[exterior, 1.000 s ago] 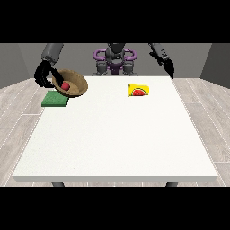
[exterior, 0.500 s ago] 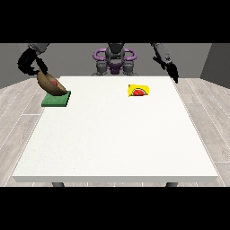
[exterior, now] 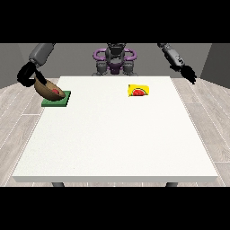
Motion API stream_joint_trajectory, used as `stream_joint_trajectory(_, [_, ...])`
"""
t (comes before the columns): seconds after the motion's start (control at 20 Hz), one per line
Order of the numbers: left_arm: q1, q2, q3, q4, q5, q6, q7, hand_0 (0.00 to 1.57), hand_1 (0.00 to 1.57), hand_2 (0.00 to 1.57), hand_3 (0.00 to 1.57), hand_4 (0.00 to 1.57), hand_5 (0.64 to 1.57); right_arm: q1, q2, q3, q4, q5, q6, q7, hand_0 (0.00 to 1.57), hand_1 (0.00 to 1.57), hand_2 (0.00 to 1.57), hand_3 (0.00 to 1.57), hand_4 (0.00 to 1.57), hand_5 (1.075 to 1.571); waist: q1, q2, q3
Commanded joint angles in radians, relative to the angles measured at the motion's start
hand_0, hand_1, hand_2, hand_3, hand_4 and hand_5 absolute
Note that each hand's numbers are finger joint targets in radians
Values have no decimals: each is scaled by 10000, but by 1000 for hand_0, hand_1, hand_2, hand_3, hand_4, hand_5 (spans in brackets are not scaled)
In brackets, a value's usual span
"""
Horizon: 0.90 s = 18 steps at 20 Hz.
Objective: Pick the cup and pour the ball into the bowl, then pick the bowl and place it on the pad
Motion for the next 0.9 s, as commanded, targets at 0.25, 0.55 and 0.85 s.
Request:
stream_joint_trajectory(0.25, [-172, 713, 707, -750, 957, -637, 161, 0, 0, 0, 0, 886, 1192, -275, 968, -1781, 1448, -1522, -396, -898, 1571, 1571, 1571, 1496, 999, 1451, 64, 1314, 144])
stream_joint_trajectory(0.55, [321, 724, 805, -1068, 1056, -636, -67, 0, 0, 0, 0, 859, 1185, -829, 597, -3239, 2161, -2932, 503, -451, 1571, 1571, 1494, 1268, 254, 1415, -76, 1487, 135])
stream_joint_trajectory(0.85, [802, 815, 1037, -1729, 1541, -879, 214, 0, 0, 0, 0, 857, 1168, -1070, -224, -3848, 2579, -3281, 736, -577, 0, 0, 575, 0, 0, 1246, -47, 1407, 122])
